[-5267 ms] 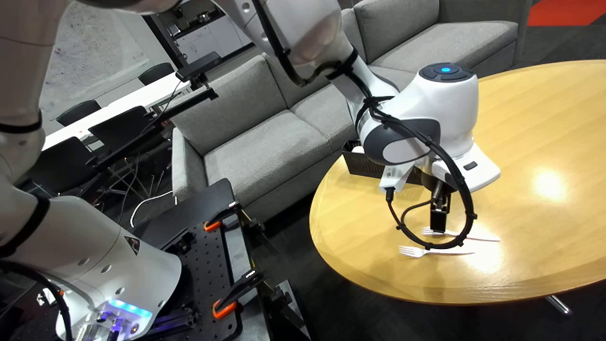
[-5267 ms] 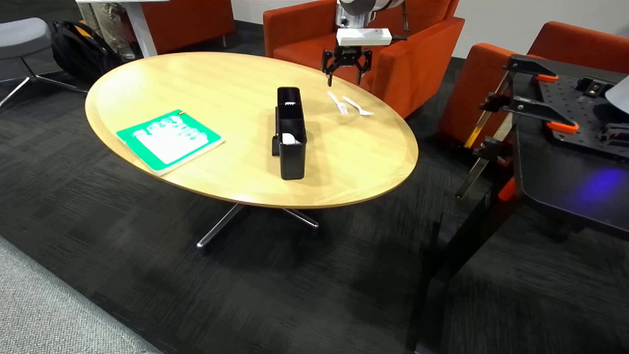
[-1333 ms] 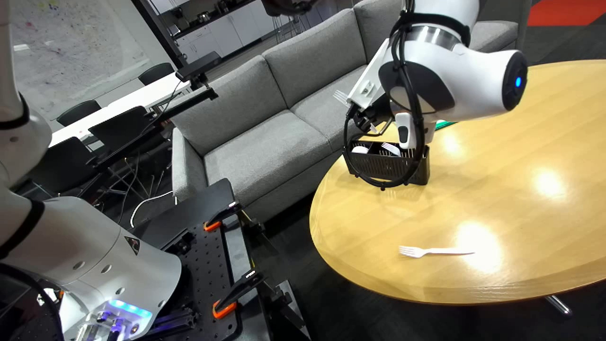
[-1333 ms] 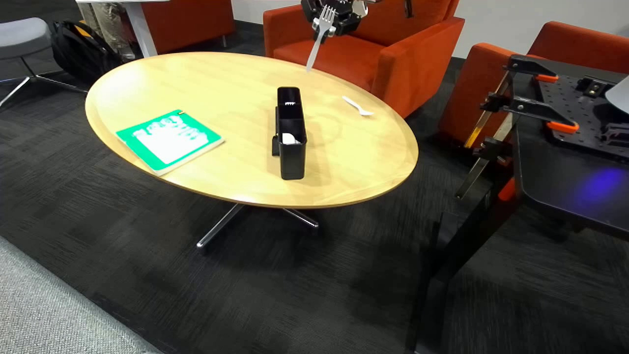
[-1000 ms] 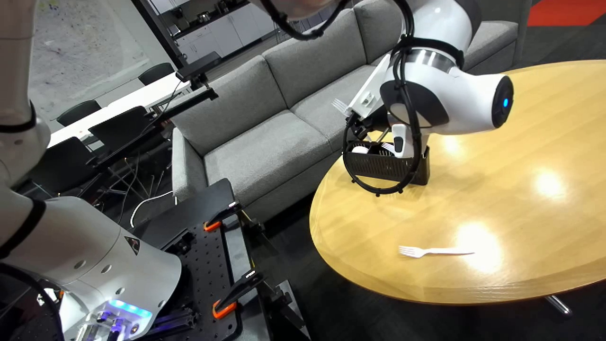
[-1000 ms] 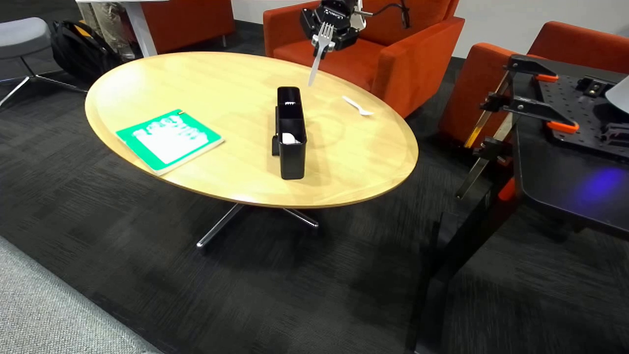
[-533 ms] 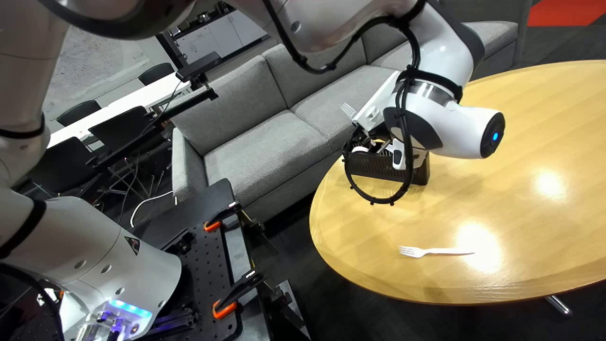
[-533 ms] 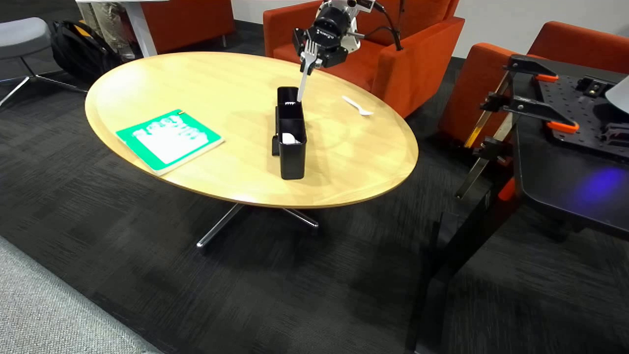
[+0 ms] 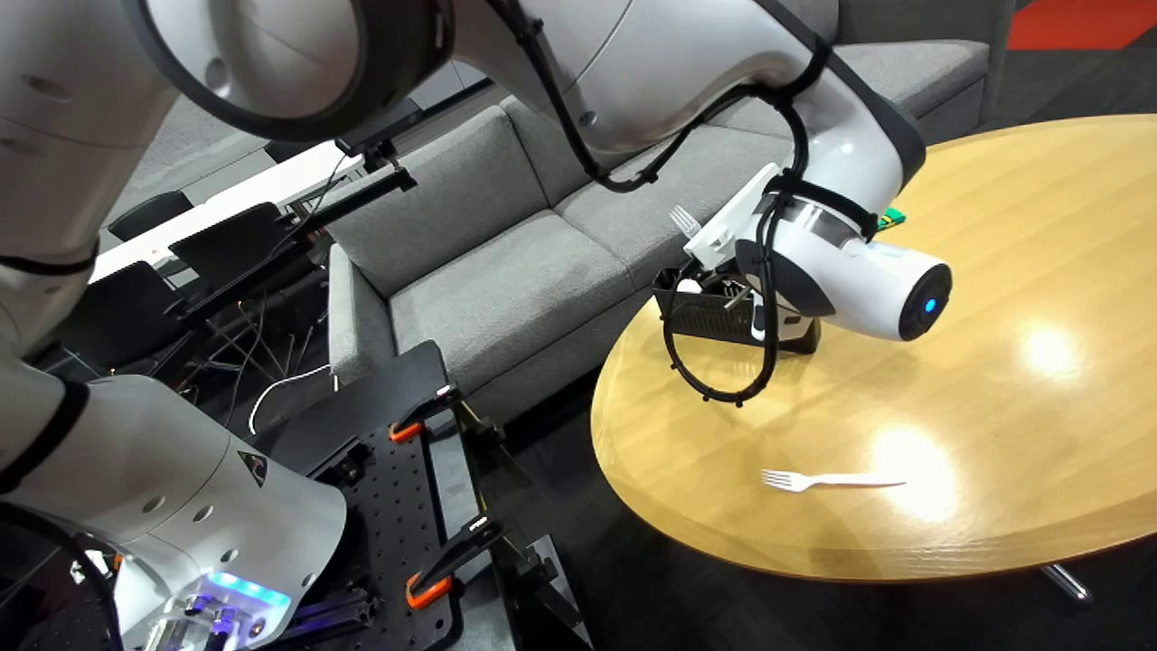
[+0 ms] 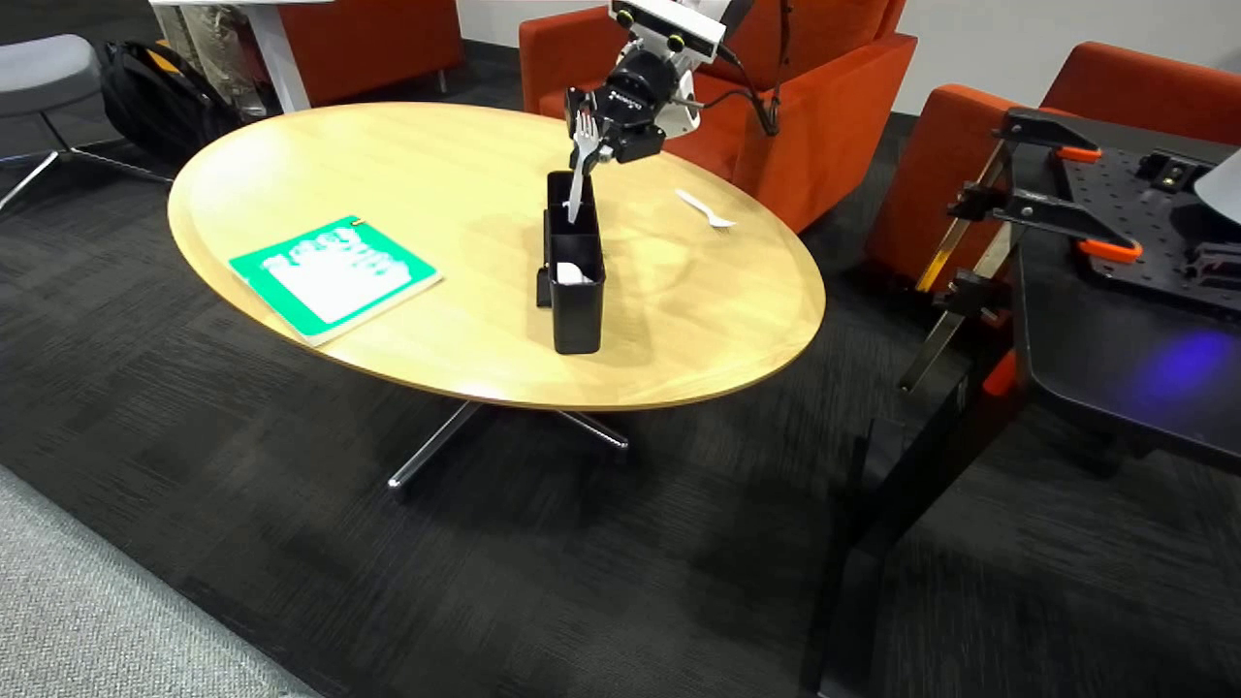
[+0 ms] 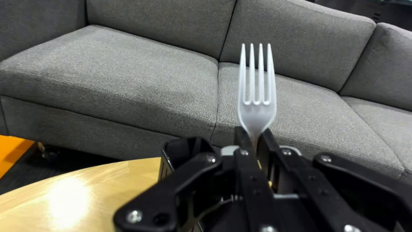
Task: Put the fork in the cutlery holder
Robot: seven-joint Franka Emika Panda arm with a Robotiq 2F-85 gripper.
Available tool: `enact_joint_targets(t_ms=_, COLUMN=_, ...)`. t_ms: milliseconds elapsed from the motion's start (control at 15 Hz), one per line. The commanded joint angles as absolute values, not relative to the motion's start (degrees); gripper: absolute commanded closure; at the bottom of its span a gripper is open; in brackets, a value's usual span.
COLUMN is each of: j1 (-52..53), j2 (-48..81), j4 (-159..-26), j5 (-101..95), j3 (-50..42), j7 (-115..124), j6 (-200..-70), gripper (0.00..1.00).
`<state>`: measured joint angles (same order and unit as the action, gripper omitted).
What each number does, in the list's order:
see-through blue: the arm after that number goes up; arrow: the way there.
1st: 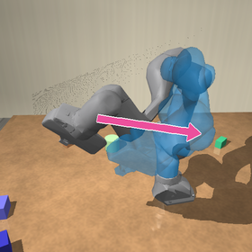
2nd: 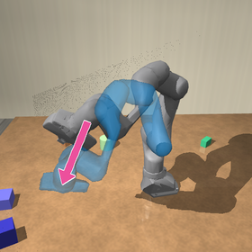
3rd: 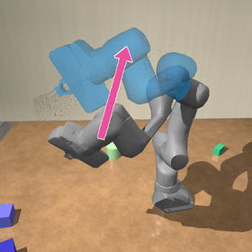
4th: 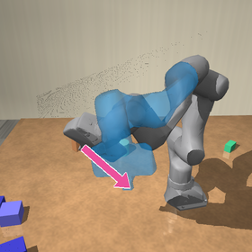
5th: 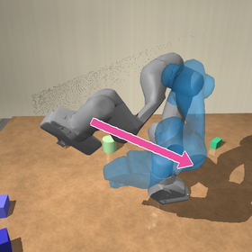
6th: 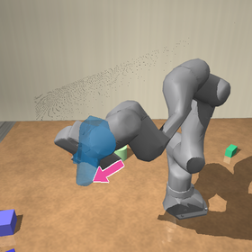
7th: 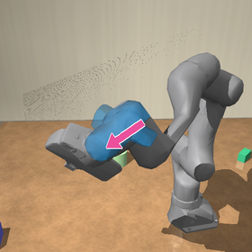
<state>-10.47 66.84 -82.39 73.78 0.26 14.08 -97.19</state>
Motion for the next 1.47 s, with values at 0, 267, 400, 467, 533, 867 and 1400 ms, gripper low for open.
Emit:
enact_joint_targets(t_ms=0, j1=-9.43, j2=68.79, j4=-79.69, j5=75.74, j3=-0.43, j7=17.10, j6=-99.38, gripper=0.97)
enact_joint_targets(t_ms=267, j1=-9.28, j2=69.20, j4=-79.52, j5=76.29, j3=-0.36, j7=18.42, j6=-101.06, gripper=0.49)
enact_joint_targets(t_ms=400, j1=-9.31, j2=69.10, j4=-79.57, j5=76.35, j3=-0.30, j7=18.46, j6=-101.28, gripper=0.33)
enact_joint_targets(t_ms=467, j1=-9.27, j2=69.01, j4=-79.61, j5=76.34, j3=-0.31, j7=18.47, j6=-101.40, gripper=0.24)
enact_joint_targets(t_ms=533, j1=-9.27, j2=68.78, j4=-79.77, j5=76.26, j3=-0.30, j7=18.40, j6=-101.32, gripper=0.18)
enact_joint_targets(t_ms=867, j1=-7.19, j2=62.64, j4=-85.29, j5=74.56, j3=-2.29, j7=15.24, j6=-105.71, gripper=0.00)
enact_joint_targets(t_ms=1400, j1=-1.90, j2=50.03, j4=-94.42, j5=61.45, j3=-7.95, j7=13.22, j6=-119.20, gripper=0.00)
